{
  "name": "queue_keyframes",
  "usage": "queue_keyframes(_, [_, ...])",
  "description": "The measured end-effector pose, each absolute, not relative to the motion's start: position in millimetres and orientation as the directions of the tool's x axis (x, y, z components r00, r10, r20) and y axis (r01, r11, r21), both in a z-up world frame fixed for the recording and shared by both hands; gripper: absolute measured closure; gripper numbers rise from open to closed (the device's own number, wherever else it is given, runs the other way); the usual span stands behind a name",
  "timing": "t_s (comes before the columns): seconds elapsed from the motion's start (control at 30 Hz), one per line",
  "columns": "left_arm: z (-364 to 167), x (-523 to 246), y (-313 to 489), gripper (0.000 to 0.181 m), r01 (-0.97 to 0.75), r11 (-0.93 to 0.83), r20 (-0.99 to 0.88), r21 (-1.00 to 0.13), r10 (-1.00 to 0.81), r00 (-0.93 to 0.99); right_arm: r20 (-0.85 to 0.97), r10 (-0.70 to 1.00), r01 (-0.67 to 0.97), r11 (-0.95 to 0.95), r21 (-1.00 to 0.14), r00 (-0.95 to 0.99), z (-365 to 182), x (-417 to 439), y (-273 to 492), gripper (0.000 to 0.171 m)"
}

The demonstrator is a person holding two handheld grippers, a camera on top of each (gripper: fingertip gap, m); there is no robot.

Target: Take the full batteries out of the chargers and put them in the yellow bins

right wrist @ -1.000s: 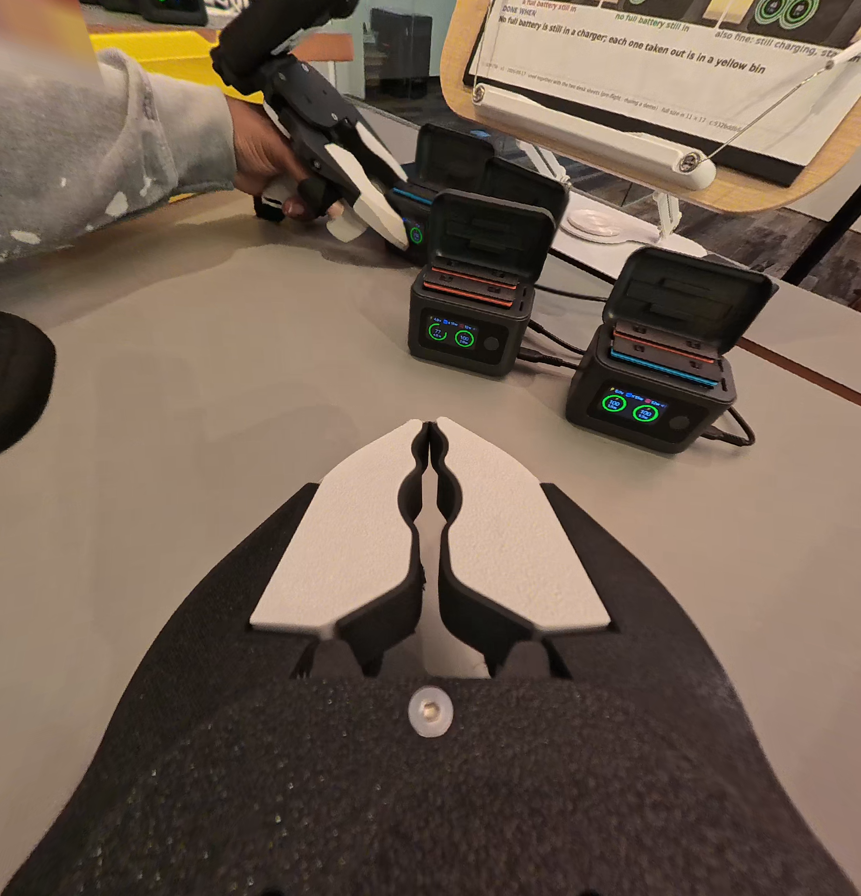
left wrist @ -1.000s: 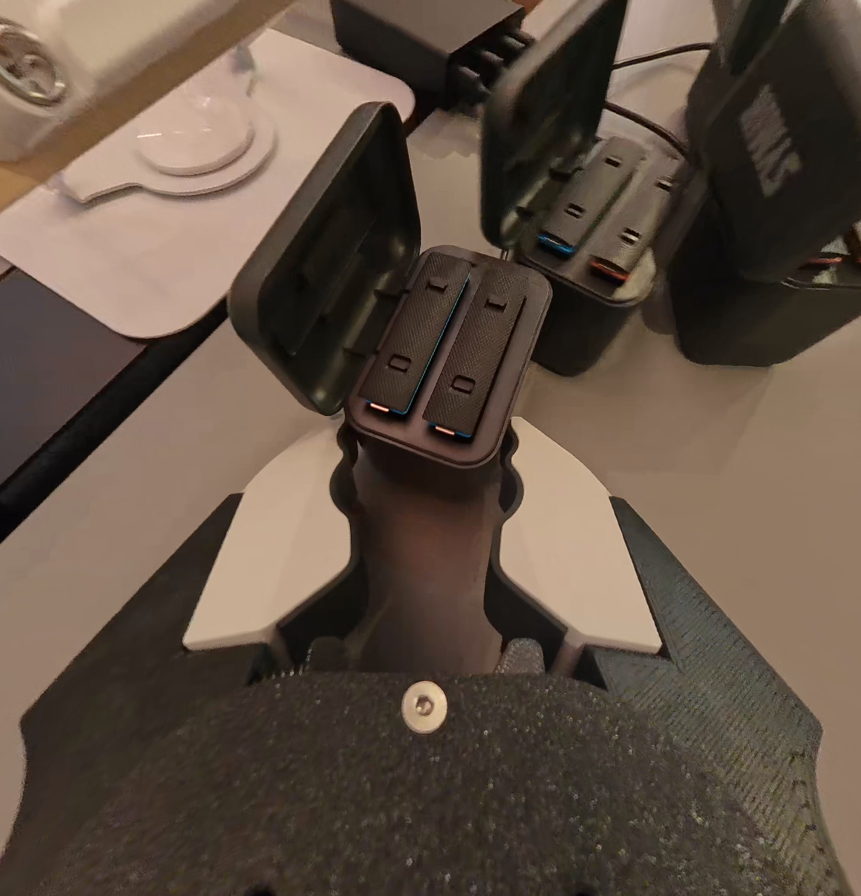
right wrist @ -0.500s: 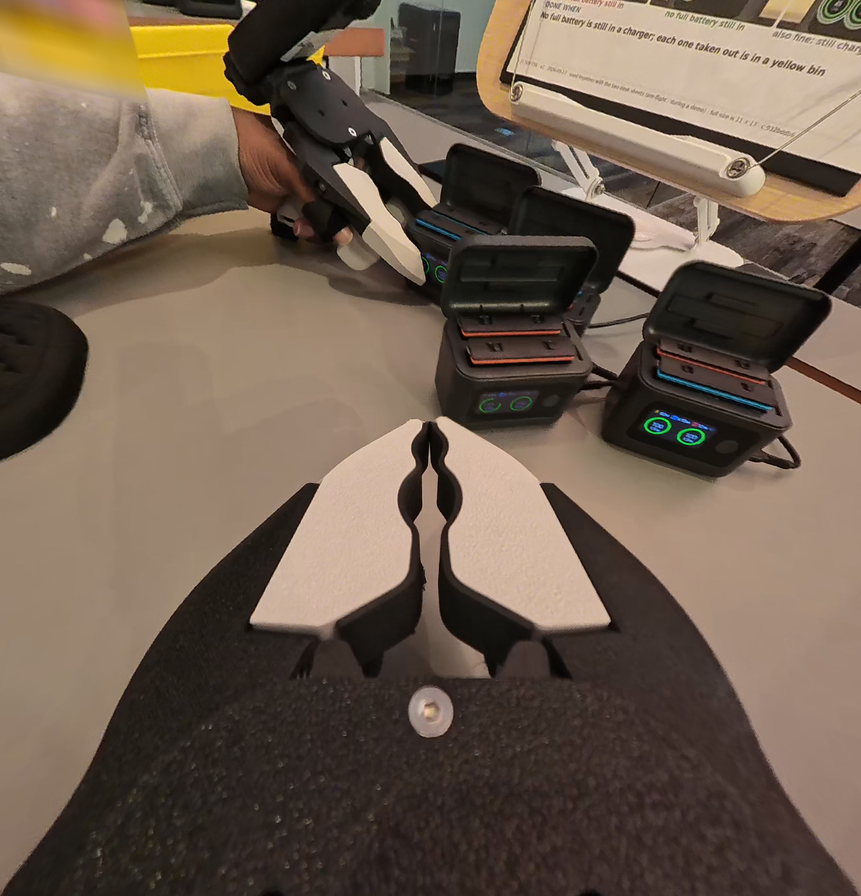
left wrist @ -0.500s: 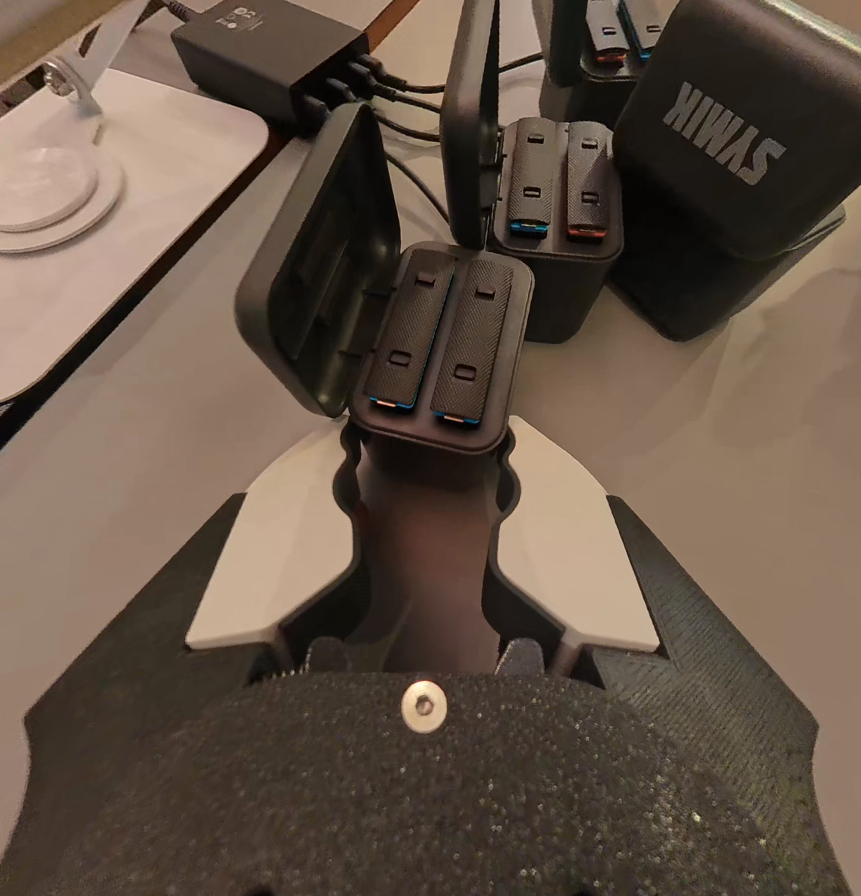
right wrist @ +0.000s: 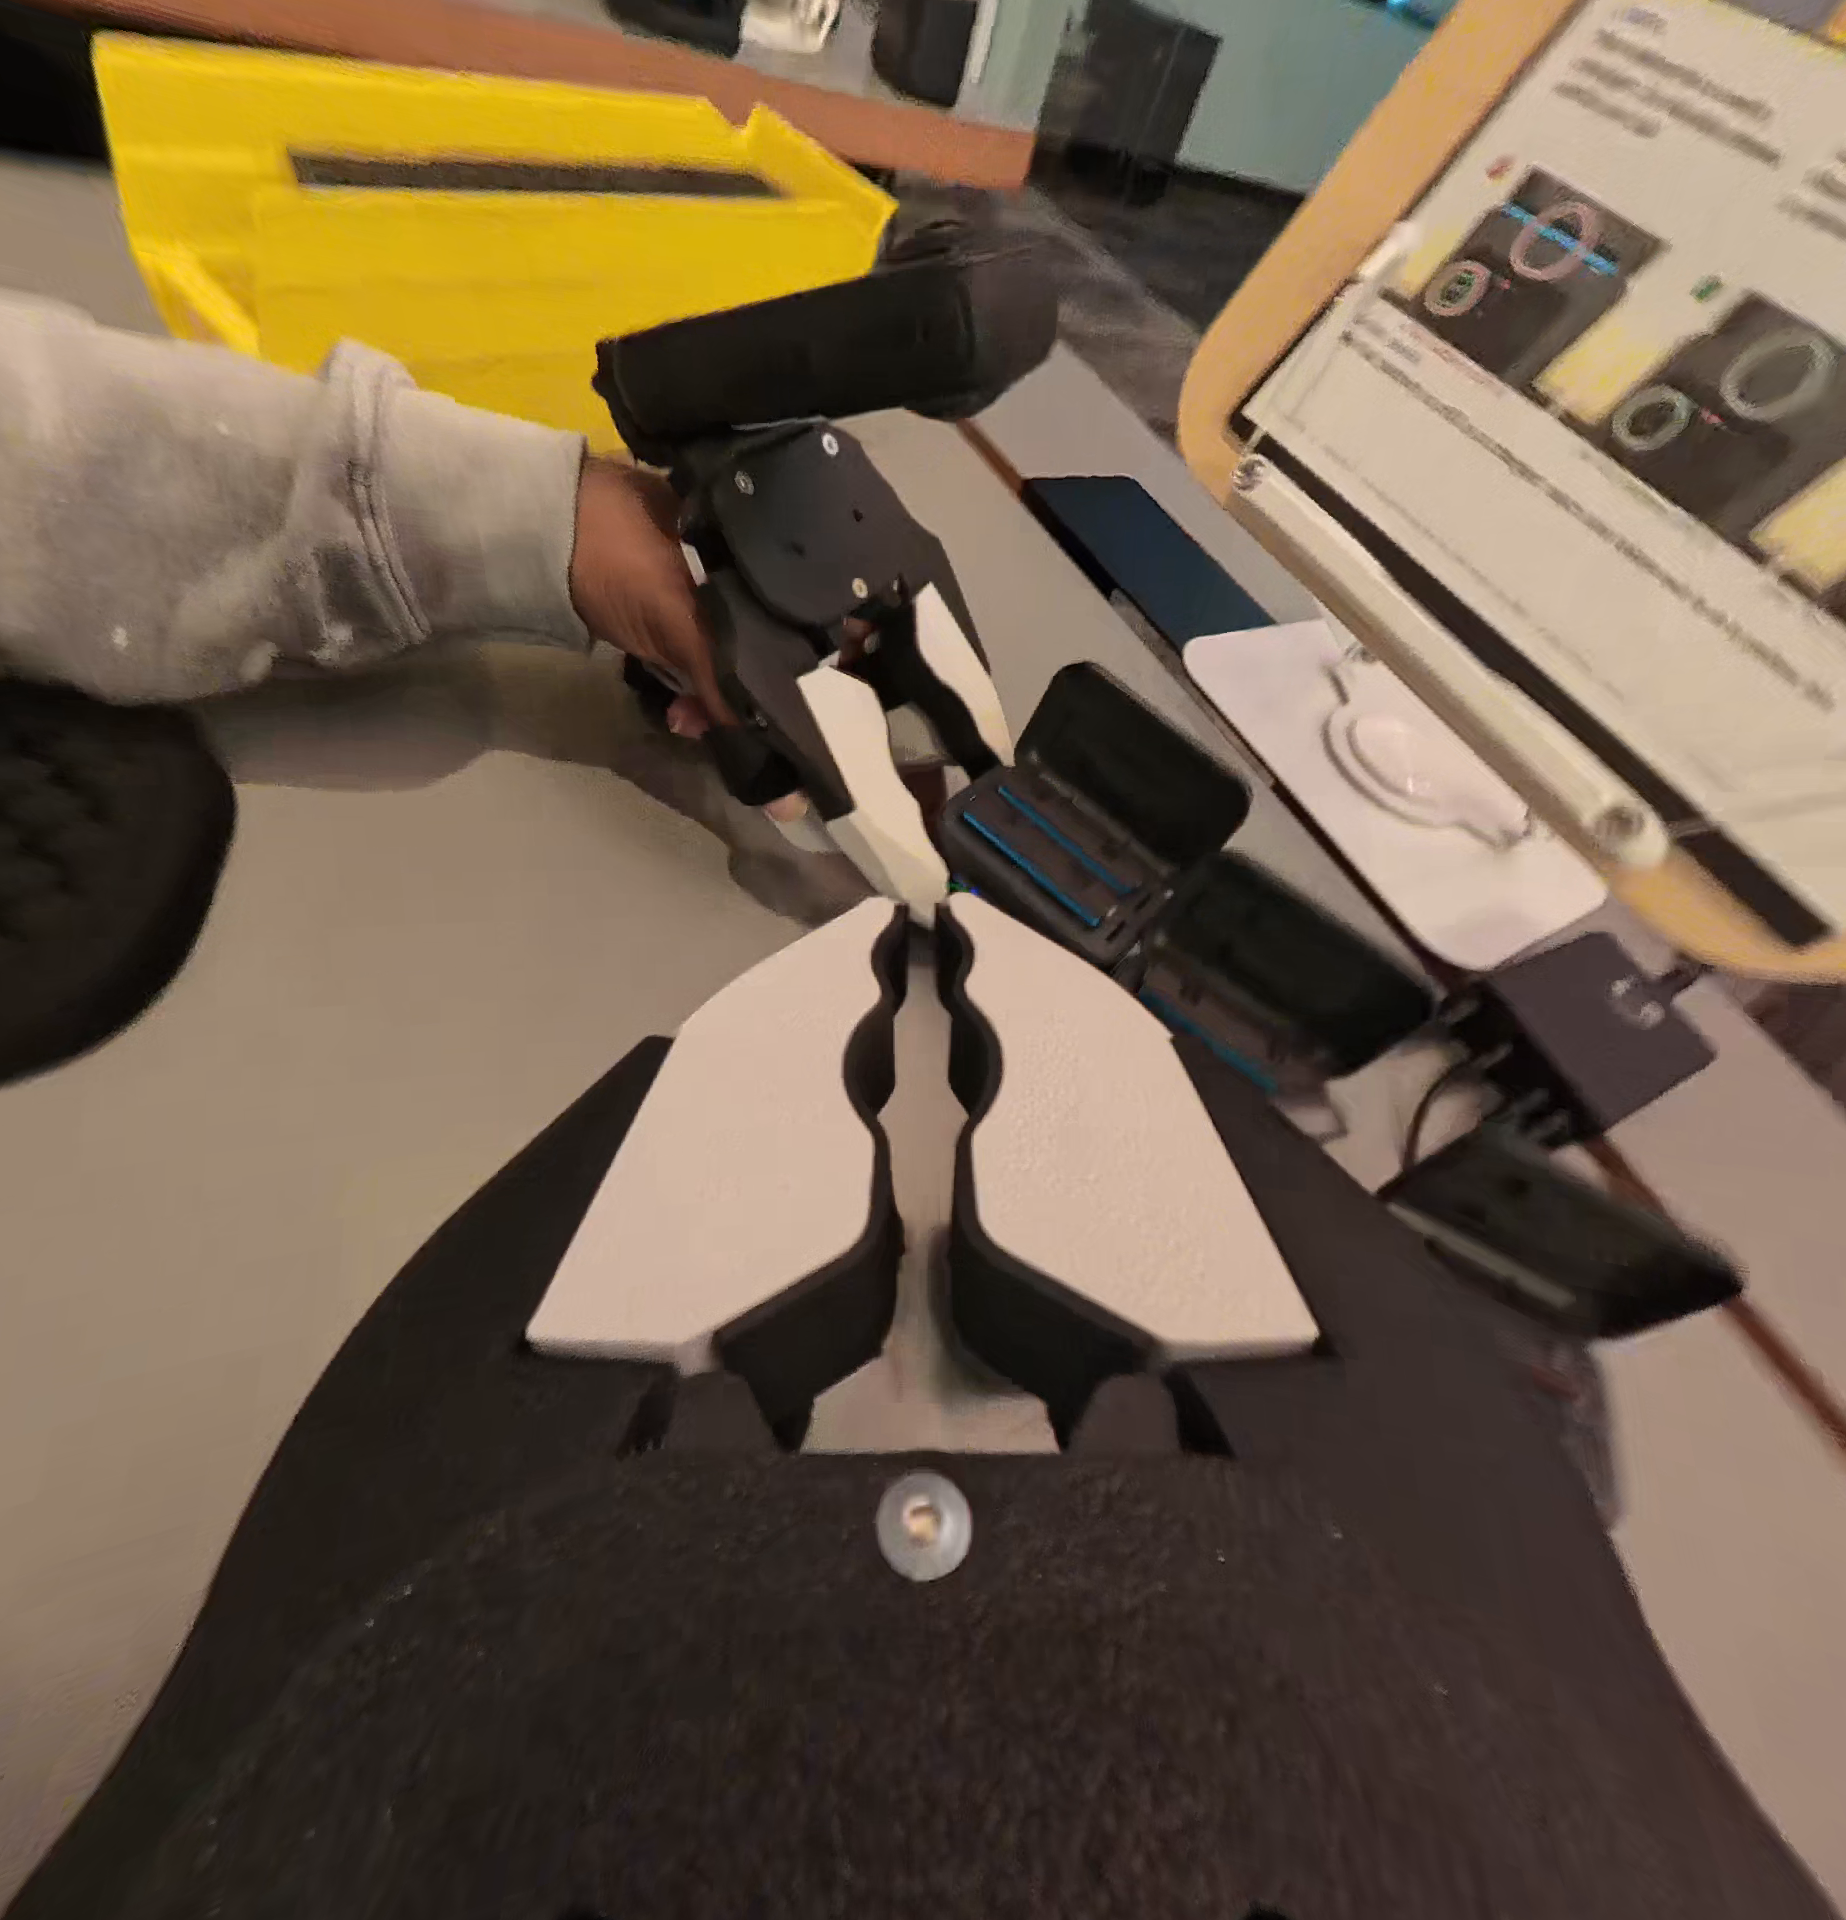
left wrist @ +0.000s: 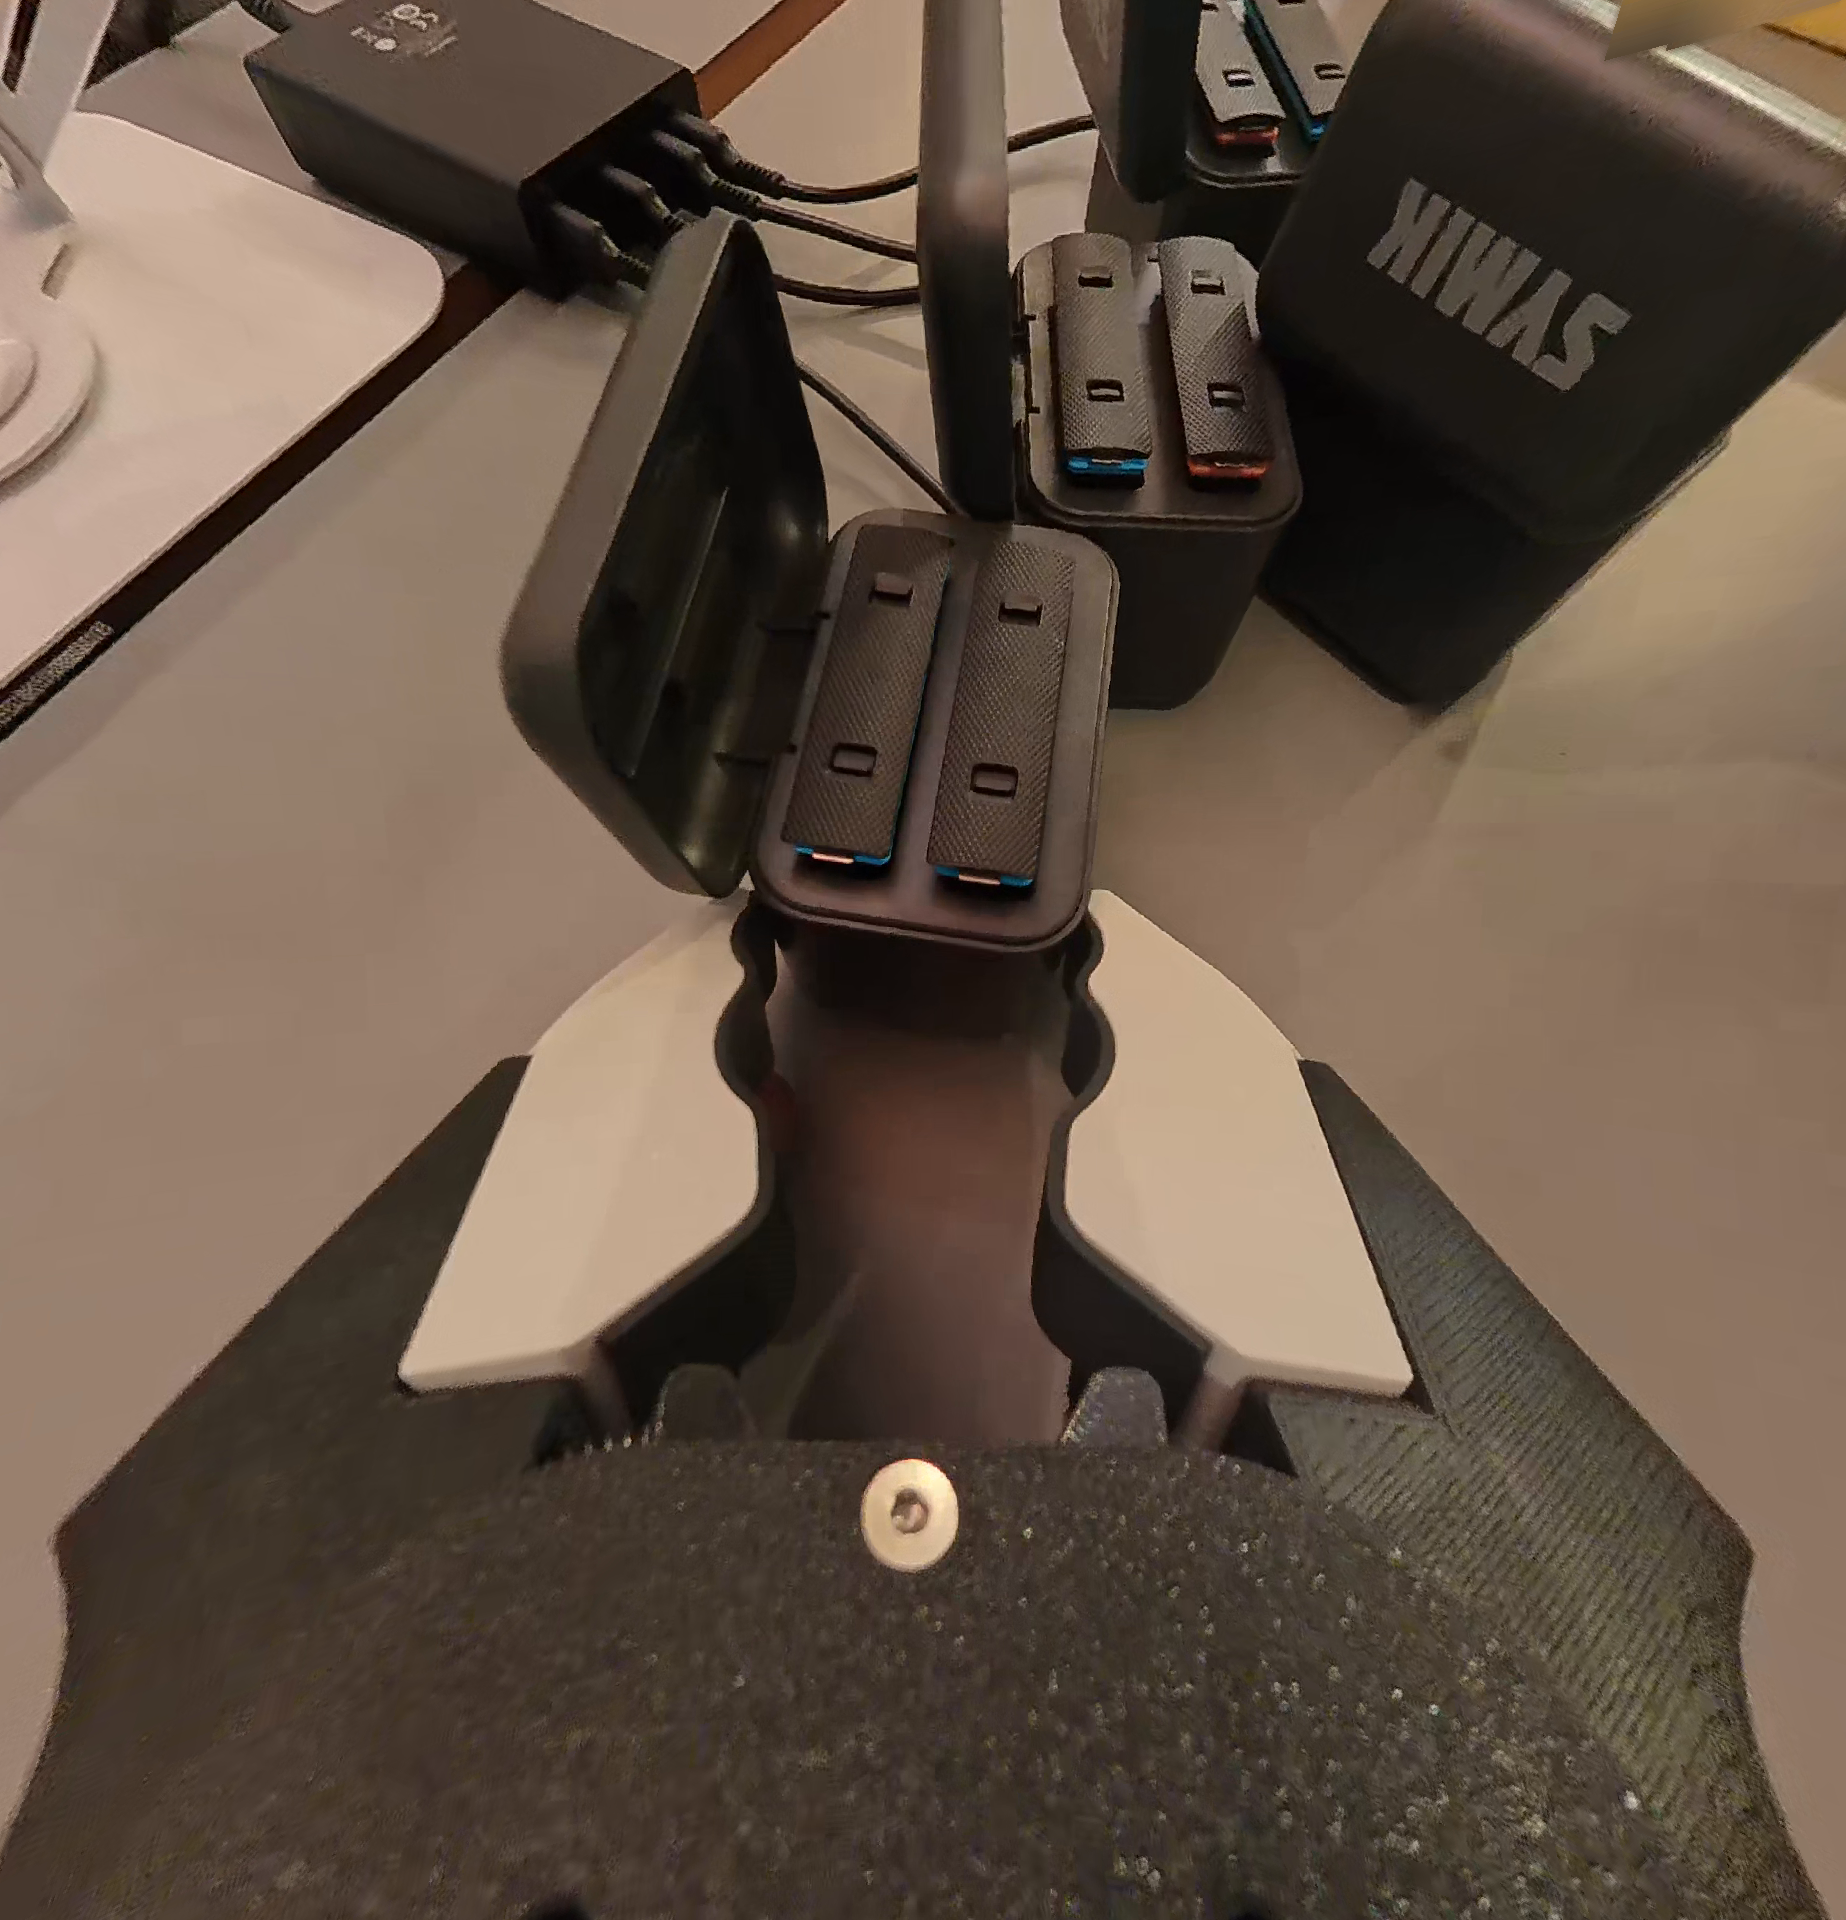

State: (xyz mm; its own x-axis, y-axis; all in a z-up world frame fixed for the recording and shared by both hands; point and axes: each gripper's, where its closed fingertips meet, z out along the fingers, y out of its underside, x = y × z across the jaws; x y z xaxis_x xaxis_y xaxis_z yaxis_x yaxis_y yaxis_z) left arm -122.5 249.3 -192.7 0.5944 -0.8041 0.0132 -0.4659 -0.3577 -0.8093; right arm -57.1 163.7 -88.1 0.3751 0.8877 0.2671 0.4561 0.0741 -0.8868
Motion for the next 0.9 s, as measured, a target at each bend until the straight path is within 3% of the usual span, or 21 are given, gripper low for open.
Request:
queue_keyframes(0.2, [-193, -122, 242, 0.127, -0.469, -0.344, 0.009, -0.813, -0.813, 0.581, 0.454, 0.890, 0.678, 0.300, -0.671, 0.056, -84, -90, 195, 0.162])
queue_keyframes(0.4, [-193, -122, 242, 0.128, -0.467, -0.346, 0.014, -0.814, -0.815, 0.580, 0.355, 0.871, 0.779, 0.472, -0.412, -0.340, -122, -108, 216, 0.155])
queue_keyframes(0.6, [-193, -122, 242, 0.127, -0.467, -0.343, 0.010, -0.815, -0.814, 0.580, 0.246, 0.854, 0.803, 0.517, -0.296, -0.459, -143, -109, 232, 0.157])
queue_keyframes(0.9, [-193, -122, 242, 0.127, -0.463, -0.347, 0.018, -0.815, -0.816, 0.578, 0.234, 0.828, 0.812, 0.552, -0.188, -0.509, -156, -110, 239, 0.158])
